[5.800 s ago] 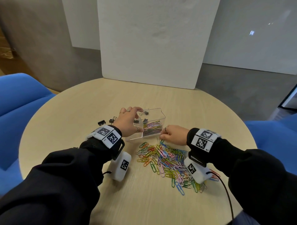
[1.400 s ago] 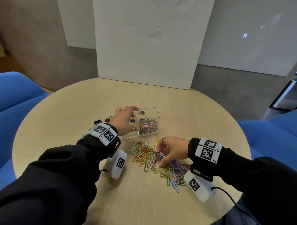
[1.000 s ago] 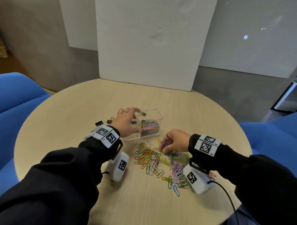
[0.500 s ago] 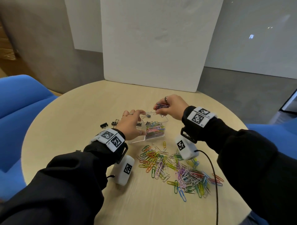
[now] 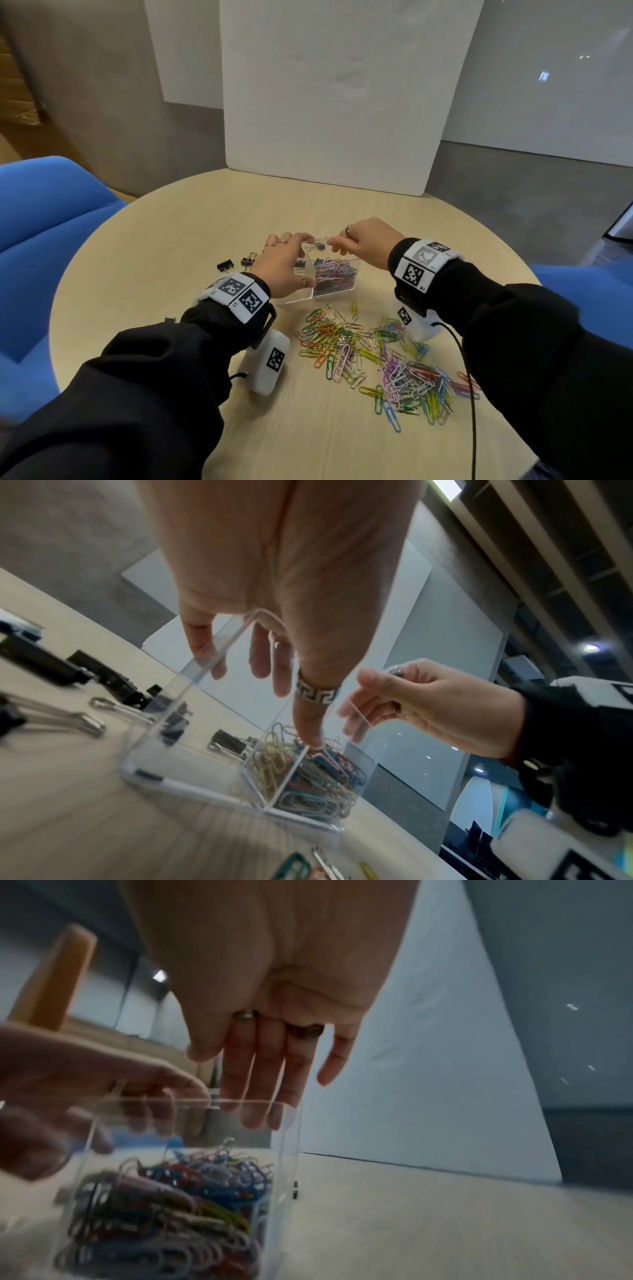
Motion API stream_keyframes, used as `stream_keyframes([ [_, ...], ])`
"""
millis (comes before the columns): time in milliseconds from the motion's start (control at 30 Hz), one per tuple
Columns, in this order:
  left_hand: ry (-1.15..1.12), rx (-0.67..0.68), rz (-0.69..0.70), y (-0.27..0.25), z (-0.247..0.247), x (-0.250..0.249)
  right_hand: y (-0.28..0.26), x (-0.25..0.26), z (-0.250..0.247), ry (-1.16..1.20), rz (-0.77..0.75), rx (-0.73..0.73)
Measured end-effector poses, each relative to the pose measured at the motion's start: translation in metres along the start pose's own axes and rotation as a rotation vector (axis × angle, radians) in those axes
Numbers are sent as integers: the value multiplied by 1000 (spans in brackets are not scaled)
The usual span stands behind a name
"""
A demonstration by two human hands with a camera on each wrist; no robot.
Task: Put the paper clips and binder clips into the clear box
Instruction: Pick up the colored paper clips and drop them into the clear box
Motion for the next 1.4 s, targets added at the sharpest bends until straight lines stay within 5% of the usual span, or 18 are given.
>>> stream_keyframes([
  [67, -7, 1, 1, 0, 0, 0, 0, 8, 3, -295, 1, 134],
  [167, -10, 2, 2, -1, 0, 0, 1, 21, 12, -347, -10, 242],
  [467, -2, 0, 3, 0, 1, 1, 4, 5, 9, 111, 38, 71],
  [700, -12, 0, 11, 0, 1, 0, 7, 11, 14, -97, 31, 196],
  [867, -11, 0, 7, 0, 0, 0, 3, 8, 9, 34, -21, 20],
  [1033, -13, 1, 4, 0, 1, 0, 5, 14, 22, -127, -51, 187],
  [1233, 4, 0, -3, 0, 2, 1, 5, 13, 11, 127, -17, -26],
  [1400, 1, -9, -2, 1, 2, 1, 4, 17, 17, -198, -47, 91],
])
Point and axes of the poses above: each hand's wrist, its own y-axis towards the middle knuckle, its own z-axis out of the palm, x = y × z, the point moved 1 cm from there along y, towards the middle knuckle, and after that the axes turned 5 degrees about -y, right-handed, at the moved point
